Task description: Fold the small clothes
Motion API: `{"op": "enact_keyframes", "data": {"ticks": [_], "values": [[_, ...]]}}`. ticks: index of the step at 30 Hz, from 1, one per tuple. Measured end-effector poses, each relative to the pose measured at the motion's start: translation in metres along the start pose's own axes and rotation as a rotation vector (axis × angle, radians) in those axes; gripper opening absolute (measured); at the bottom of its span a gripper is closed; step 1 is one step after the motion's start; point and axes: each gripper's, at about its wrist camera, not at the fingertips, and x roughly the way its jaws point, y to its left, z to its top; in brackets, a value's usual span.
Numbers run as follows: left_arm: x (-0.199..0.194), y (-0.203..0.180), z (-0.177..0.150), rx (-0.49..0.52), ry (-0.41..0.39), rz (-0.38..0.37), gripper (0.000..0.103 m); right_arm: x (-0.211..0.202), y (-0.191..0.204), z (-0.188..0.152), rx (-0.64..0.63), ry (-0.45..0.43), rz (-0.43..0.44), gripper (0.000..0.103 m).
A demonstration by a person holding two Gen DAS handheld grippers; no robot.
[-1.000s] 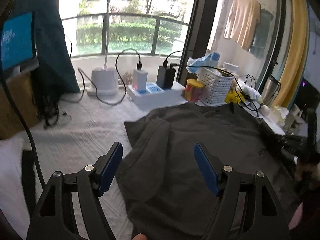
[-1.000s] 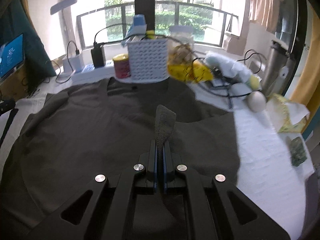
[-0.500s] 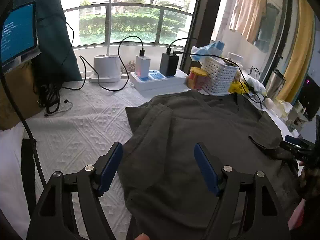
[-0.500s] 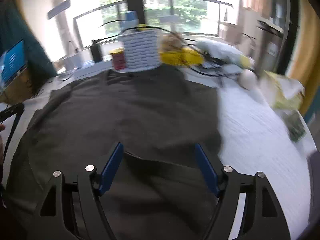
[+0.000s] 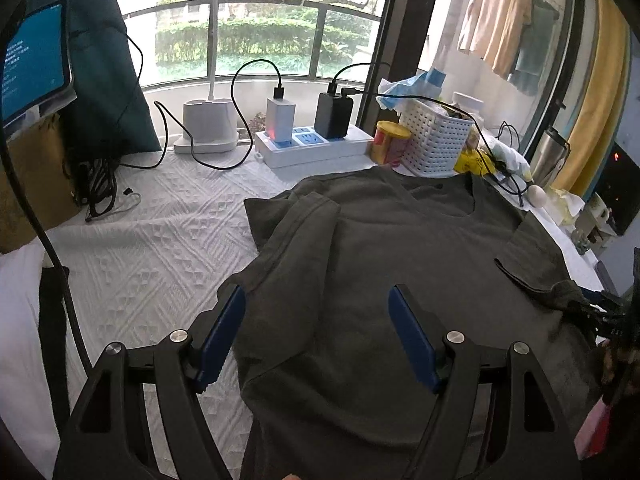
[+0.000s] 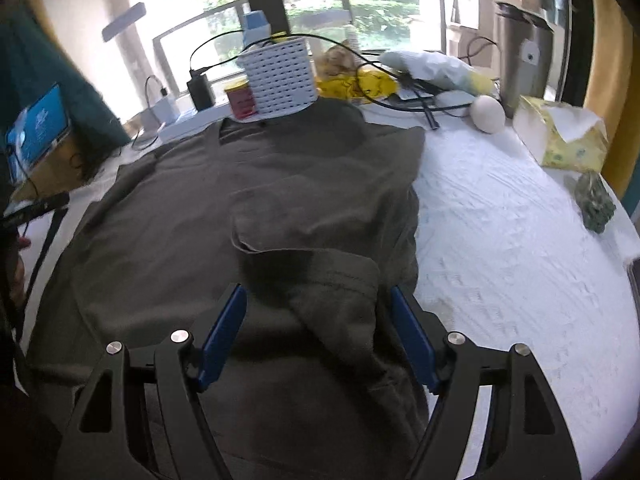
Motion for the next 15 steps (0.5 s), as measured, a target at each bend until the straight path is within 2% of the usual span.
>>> {"op": "enact_keyframes", "data": {"ticks": [2,8,15], "values": [[-0.001,0.001,-0.001,0.002,0.001,-0.004,0.077,0.002,0.004,-0.001,-0.013,0.021,0.007,0.074],[-0.001,0.011,-0.006,-0.009,0.022,-0.012,0.077,-0.011,0.01,-0.006,-0.036,-0.013,-0.052,0.074],[-0.006,0.023,-0.006,-0.012,0.013,-0.019,0.077,-0.001,0.028,-0.013,-0.049,0.046,0.014,0.074]]}}
